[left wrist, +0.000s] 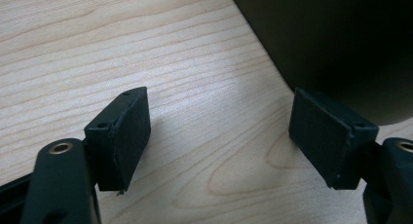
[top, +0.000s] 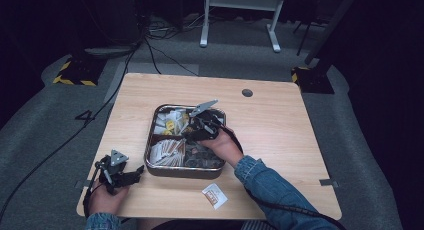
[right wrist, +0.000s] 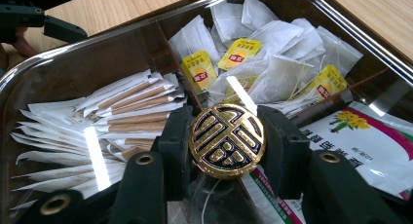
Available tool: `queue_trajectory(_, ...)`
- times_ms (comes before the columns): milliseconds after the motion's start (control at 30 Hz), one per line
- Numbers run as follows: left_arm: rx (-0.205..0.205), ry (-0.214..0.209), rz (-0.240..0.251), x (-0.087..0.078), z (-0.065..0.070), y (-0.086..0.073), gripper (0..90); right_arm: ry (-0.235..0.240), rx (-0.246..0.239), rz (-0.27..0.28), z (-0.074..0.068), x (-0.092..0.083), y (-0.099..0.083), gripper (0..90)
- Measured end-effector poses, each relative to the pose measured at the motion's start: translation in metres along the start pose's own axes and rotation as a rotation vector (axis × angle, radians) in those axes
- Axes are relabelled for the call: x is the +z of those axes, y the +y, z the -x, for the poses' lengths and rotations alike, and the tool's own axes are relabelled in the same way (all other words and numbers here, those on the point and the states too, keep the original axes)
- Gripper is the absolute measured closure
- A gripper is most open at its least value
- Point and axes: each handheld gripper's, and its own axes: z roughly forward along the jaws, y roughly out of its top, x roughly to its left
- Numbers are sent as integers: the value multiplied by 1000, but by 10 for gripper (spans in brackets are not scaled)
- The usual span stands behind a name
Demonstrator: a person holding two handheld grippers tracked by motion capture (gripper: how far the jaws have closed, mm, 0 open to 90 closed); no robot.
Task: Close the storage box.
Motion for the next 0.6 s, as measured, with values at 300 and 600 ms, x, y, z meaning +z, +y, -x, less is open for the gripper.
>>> queue_trajectory(300, 0, 0, 0, 0, 0, 0, 238, -5, -10, 1, -2, 4, 0, 587)
queue_trajectory(600, 1, 1, 0, 0, 0, 0, 238, -4, -7, 5, -2, 7, 0, 586)
